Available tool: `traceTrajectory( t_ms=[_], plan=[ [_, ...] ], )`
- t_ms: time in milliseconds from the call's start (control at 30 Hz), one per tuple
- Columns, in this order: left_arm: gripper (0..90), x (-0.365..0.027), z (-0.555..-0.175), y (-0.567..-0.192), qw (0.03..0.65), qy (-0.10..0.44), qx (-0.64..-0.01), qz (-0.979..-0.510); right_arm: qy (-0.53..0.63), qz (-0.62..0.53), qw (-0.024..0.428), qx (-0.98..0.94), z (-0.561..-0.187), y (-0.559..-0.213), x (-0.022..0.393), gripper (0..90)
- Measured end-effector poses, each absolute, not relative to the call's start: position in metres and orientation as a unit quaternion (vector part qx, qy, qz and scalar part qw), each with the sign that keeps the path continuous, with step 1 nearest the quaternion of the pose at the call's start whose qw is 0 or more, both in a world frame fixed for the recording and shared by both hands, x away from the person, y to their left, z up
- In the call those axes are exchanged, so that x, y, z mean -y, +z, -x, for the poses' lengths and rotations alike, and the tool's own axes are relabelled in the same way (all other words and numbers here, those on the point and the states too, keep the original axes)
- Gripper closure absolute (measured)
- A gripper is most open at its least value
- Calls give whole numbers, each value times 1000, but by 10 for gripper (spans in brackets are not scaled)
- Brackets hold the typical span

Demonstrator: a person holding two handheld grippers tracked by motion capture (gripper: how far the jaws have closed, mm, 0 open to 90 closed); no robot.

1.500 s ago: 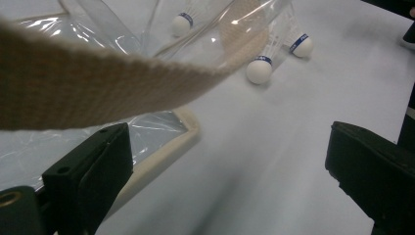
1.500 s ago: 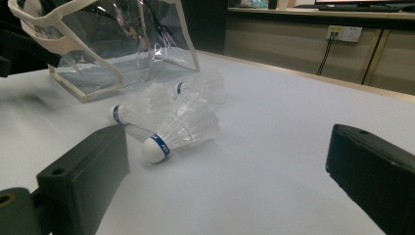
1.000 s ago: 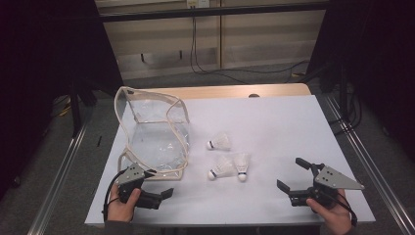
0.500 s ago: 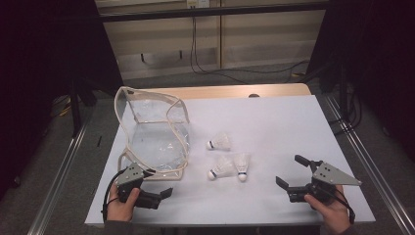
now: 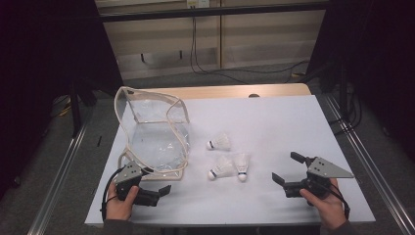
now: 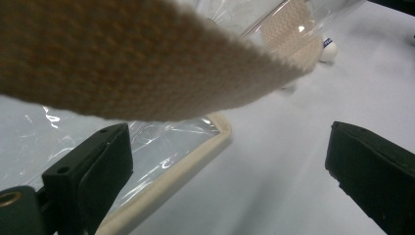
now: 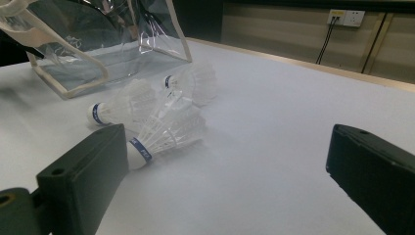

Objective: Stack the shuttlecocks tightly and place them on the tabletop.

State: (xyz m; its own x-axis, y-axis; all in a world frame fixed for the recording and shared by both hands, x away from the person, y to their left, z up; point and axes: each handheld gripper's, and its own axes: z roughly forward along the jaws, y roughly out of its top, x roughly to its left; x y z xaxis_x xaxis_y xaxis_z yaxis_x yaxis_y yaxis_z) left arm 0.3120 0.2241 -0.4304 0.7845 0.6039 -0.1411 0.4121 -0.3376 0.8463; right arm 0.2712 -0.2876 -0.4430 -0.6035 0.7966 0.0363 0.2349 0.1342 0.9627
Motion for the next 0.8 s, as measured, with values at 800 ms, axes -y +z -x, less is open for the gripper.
traceTrajectory(
  t_ms=[800],
  plan=[
    [38, -223, -313, -430, 481, 97, -312, -814, 533, -364, 251, -722, -298, -437, 272, 14]
  ],
)
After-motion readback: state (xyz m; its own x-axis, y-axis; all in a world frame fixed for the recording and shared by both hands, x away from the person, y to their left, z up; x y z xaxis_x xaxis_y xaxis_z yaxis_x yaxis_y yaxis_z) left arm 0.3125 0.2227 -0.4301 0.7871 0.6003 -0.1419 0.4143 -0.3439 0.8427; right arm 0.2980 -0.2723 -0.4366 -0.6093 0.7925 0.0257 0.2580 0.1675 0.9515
